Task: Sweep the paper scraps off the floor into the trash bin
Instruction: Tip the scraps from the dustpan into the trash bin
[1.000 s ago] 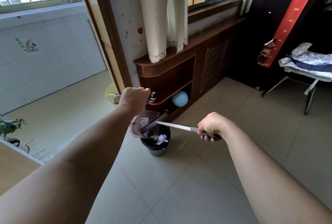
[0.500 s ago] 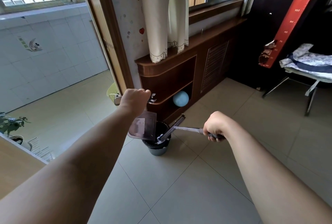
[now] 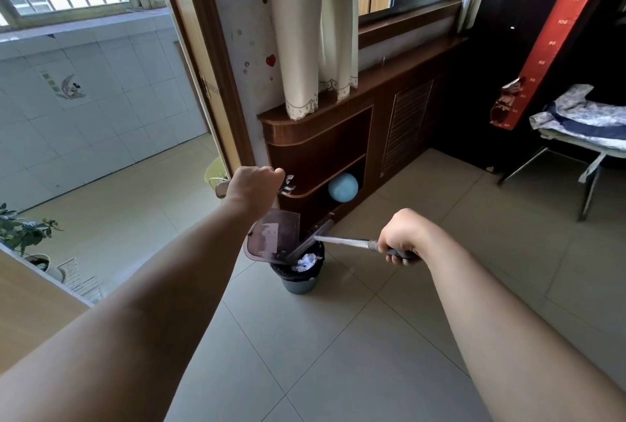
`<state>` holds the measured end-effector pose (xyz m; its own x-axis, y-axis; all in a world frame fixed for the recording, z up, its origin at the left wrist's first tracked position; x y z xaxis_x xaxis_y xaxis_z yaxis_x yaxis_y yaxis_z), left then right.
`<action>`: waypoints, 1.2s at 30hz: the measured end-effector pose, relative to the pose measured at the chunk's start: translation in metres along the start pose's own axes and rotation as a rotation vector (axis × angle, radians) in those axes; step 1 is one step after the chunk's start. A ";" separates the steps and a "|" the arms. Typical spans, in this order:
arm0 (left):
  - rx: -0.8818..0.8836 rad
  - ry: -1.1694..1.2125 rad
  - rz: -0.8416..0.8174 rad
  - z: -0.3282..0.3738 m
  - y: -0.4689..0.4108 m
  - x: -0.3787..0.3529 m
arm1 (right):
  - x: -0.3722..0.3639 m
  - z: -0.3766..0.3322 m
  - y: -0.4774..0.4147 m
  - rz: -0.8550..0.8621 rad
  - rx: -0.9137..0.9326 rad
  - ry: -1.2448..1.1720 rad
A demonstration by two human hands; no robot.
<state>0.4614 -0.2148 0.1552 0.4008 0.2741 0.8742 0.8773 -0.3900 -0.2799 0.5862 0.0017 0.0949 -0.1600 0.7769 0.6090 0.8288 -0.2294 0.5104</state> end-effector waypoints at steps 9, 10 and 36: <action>0.005 -0.017 0.011 -0.004 -0.006 0.003 | 0.008 -0.003 0.001 0.061 0.017 -0.078; 0.004 -0.023 0.014 -0.005 -0.007 0.003 | 0.009 -0.004 0.000 0.058 0.014 -0.078; 0.018 -0.044 0.041 -0.034 0.000 0.011 | -0.018 -0.005 0.003 0.130 -0.008 -0.102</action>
<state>0.4566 -0.2412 0.1785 0.4476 0.2962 0.8437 0.8641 -0.3862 -0.3228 0.5891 -0.0159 0.0883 0.0038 0.7959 0.6054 0.8347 -0.3360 0.4364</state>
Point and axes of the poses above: each hand's wrist, its own y-axis away from the middle knuckle, its own x-axis out of the back of the hand, z = x × y, the point moved 6 cm from there along -y, towards the middle knuckle, and after that the axes turned 12 degrees about x, right-handed, at the moved point
